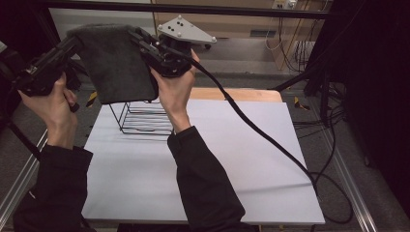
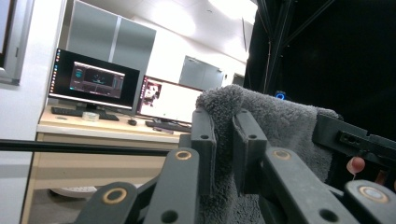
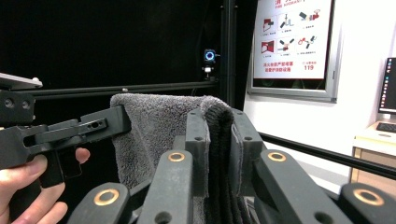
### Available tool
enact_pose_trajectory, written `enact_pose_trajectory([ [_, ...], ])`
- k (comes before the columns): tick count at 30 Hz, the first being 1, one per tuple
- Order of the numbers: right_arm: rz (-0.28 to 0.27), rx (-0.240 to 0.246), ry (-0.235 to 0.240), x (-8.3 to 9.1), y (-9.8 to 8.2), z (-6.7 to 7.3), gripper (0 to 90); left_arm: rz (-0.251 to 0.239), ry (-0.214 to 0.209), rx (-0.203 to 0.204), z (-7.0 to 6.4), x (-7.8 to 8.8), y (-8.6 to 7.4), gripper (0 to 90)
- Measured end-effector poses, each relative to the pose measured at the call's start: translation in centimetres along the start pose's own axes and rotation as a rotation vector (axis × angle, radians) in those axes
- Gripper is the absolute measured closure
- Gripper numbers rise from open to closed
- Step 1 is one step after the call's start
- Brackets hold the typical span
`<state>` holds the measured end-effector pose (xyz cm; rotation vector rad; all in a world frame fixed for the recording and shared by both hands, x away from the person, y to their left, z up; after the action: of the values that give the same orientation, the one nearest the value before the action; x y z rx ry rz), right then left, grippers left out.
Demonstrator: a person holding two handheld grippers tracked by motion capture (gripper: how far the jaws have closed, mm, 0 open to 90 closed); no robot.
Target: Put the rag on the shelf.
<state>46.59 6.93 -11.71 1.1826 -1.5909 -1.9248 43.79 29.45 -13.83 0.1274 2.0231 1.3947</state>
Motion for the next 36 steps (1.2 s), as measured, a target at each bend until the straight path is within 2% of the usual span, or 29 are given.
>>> enact_pose_trajectory([
  [3, -0.004, 0.004, 0.001, -0.5, 0.4, -0.2, 80.6, -0.005, -0.001, 0.009, 0.2, -0.4, 0.4, 80.3],
  [6, -0.003, 0.009, 0.001, -1.1, 0.7, -0.4, 80.7, -0.008, 0.002, -0.002, 0.4, -0.8, 0.8, 80.4],
  [9, -0.003, 0.014, -0.001, -1.6, 1.0, -0.6, 80.7, -0.008, 0.004, 0.006, 0.5, -1.2, 1.1, 80.4],
  [18, -0.007, 0.022, -0.005, -2.6, 2.0, -1.5, 80.6, -0.010, 0.008, -0.008, 0.7, -2.9, 1.9, 80.4],
  [24, -0.007, 0.021, -0.013, -3.3, 2.2, -2.5, 80.7, -0.001, 0.008, -0.008, 1.3, -4.3, 1.8, 80.3],
  [28, -0.002, 0.039, -0.022, -3.5, 2.2, -3.1, 80.7, 0.009, 0.013, -0.009, 1.7, -5.2, 1.4, 80.3],
  [32, -0.007, 0.046, -0.021, -3.8, 2.3, -3.6, 80.7, 0.005, 0.010, 0.009, 2.2, -6.0, 1.3, 80.3],
  [36, -0.002, 0.040, -0.034, -4.4, 2.2, -4.3, 80.6, 0.015, 0.015, -0.004, 2.7, -6.8, 1.2, 80.3],
])
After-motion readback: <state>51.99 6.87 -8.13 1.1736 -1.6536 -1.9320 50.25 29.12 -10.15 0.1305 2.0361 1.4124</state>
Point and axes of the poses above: each handheld gripper's, and its own axes: x roughly backward along the jaws, y roughly out of its top, z roughly to its left, the point moved 5 cm from there along -x, roughly forward along the jaws, and after that the axes turned 13 degrees about -z, right-handed, at the moved point
